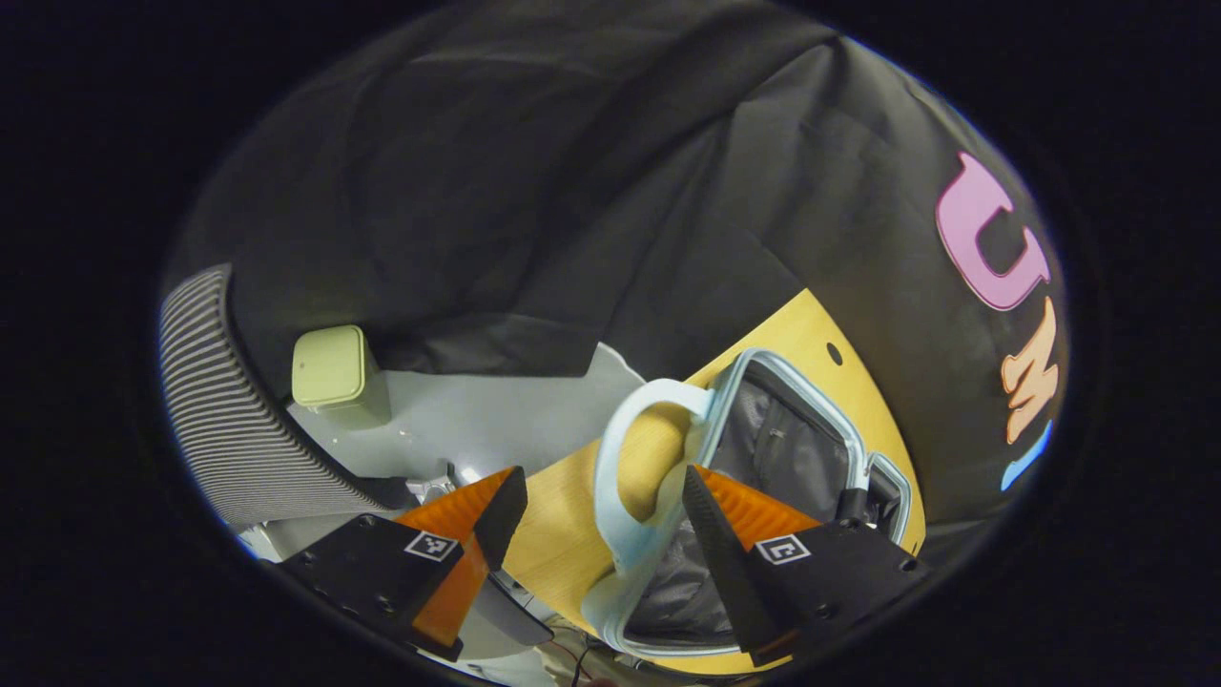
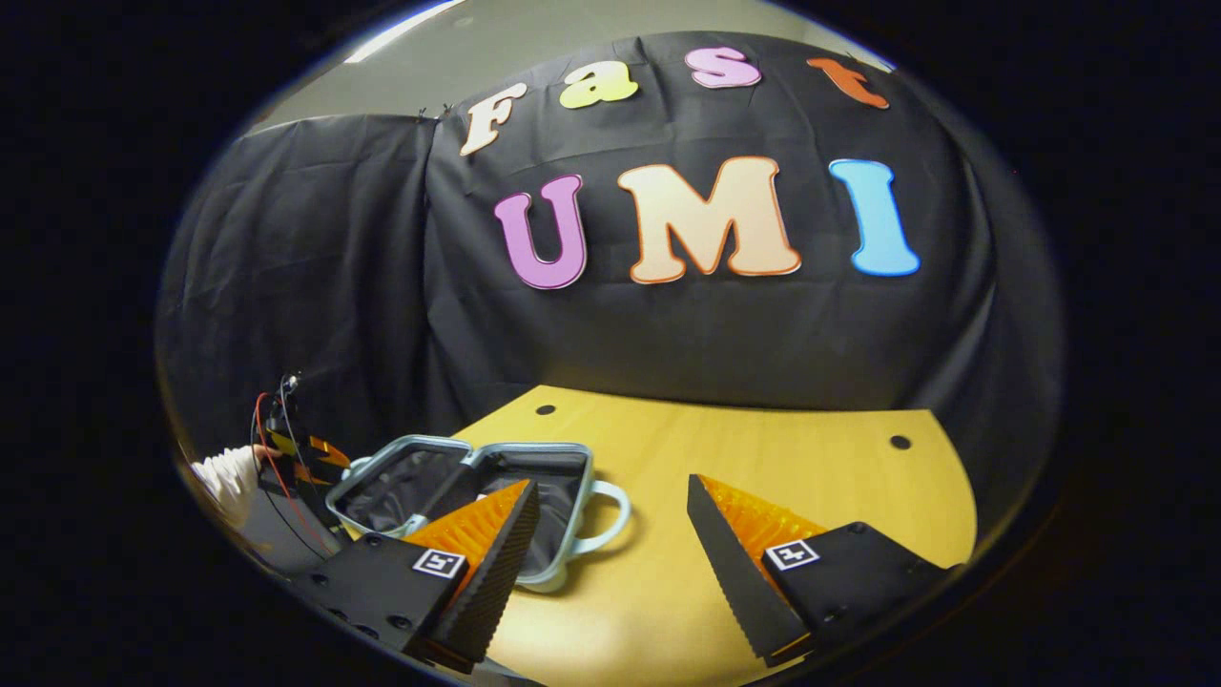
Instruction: First open the suitcase, pack the skin care products into it, and then close the suitcase.
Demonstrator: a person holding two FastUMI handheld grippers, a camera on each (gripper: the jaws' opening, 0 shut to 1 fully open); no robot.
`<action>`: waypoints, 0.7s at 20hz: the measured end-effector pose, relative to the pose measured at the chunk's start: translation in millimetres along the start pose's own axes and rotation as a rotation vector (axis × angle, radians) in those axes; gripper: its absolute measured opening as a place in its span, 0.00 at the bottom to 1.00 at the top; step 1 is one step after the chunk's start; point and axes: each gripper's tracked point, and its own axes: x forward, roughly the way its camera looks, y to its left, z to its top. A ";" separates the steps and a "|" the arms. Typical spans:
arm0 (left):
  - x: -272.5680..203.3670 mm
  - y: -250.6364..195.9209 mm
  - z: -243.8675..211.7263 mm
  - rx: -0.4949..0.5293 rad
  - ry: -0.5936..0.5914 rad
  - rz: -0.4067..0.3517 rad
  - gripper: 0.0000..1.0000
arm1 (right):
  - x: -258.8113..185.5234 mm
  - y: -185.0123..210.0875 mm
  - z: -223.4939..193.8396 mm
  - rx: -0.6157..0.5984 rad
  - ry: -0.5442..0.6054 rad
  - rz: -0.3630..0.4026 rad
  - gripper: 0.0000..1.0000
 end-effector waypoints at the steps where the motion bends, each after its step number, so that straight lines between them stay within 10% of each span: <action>1: 7.4 0.1 0.5 -0.012 0.020 -0.005 0.97 | -6.9 -6.7 4.5 0.005 -0.010 -0.021 0.98; 6: 40.6 -7.0 -10.0 -0.031 0.093 -0.004 0.93 | -30.3 -25.6 18.6 0.037 -0.068 -0.091 0.98; 8: 48.4 -7.7 -12.2 -0.042 0.127 -0.003 0.73 | -38.8 -32.2 21.9 0.012 -0.079 -0.119 0.98; 11: 55.8 -13.2 -14.9 -0.066 0.158 -0.010 0.12 | -46.0 -33.9 19.0 0.011 -0.076 -0.142 0.98; 14: 53.5 -16.8 -13.8 -0.029 0.178 0.000 0.10 | -50.1 -38.1 17.2 0.023 -0.078 -0.157 0.98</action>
